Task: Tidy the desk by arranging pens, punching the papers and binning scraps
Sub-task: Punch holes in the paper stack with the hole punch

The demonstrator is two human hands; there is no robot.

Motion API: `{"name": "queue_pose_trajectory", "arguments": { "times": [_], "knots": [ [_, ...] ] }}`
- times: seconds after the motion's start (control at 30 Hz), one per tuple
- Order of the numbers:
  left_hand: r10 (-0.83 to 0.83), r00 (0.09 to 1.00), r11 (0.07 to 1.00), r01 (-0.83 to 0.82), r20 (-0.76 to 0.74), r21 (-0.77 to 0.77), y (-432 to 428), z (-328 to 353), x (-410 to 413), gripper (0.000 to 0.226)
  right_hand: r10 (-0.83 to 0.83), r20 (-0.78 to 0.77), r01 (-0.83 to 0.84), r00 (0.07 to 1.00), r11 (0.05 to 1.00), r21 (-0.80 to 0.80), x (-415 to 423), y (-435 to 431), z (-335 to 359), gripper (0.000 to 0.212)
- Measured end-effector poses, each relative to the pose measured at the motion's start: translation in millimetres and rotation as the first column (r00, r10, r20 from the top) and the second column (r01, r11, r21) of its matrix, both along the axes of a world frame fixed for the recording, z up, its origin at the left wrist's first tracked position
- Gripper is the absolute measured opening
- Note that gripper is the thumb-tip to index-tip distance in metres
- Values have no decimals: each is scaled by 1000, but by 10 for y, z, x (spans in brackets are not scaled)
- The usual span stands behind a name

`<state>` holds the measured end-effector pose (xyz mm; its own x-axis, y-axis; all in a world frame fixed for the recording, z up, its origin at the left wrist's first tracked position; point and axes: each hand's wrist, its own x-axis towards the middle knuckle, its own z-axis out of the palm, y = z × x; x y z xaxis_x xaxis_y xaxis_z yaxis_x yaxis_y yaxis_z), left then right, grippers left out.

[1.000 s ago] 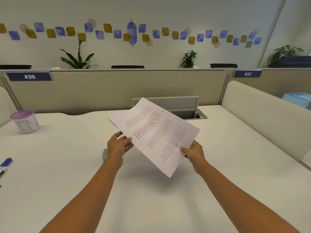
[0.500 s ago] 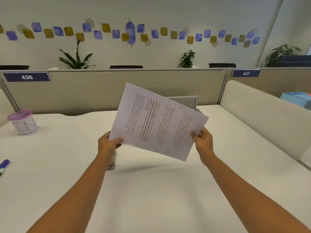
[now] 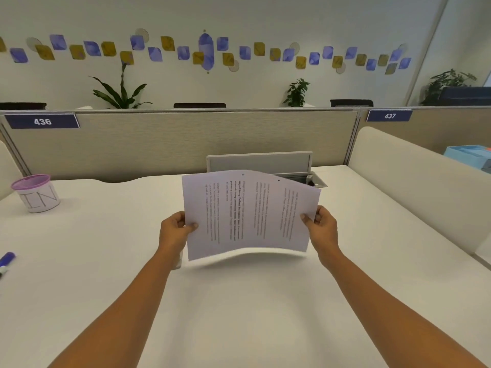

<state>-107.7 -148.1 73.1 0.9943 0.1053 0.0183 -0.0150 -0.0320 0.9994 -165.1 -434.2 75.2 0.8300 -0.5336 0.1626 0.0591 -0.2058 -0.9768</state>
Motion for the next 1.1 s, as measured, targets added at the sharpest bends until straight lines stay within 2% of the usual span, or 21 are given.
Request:
{"name": "queue_pose_trajectory", "arguments": {
  "times": [0.1, 0.27, 0.43, 0.53, 0.7, 0.87, 0.97, 1.1],
  "knots": [
    [12, 1000, 999, -12, 23, -30, -7, 32, 15, 19, -5, 38, 4, 999, 1000, 27, -3, -11, 52, 8],
    [-40, 999, 999, 40, -30, -11, -19, -59, -11, 27, 16, -39, -15, 999, 1000, 15, -47, 8, -55, 20],
    [-14, 999, 1000, 14, -29, 1, -27, -55, -11, 19, -2, -30, 2, 1000, 1000, 3, -34, 9, -49, 11],
    [-35, 998, 999, 35, -49, -5, -26, -47, -16, 19, -9, -39, 8, 999, 1000, -24, -24, -10, -56, 14],
    [-48, 994, 999, 49, -101, 10, -49, -61, -36, 22, -168, -42, 163, 985, 981, -103, -20, -29, -147, 27],
    [-13, 991, 1000, 11, -130, -21, -85, -67, -18, 27, -280, -72, 275, 957, 958, -78, -11, -6, -222, 33],
    [18, 986, 998, -28, -164, -59, -152, -96, -13, 31, -237, -137, 229, 962, 971, -72, -3, 20, -250, 31],
    [79, 973, 987, -107, -215, -120, -269, -147, -14, 32, -56, -303, 42, 951, 998, -53, 7, 75, -264, 22]
  ]
}}
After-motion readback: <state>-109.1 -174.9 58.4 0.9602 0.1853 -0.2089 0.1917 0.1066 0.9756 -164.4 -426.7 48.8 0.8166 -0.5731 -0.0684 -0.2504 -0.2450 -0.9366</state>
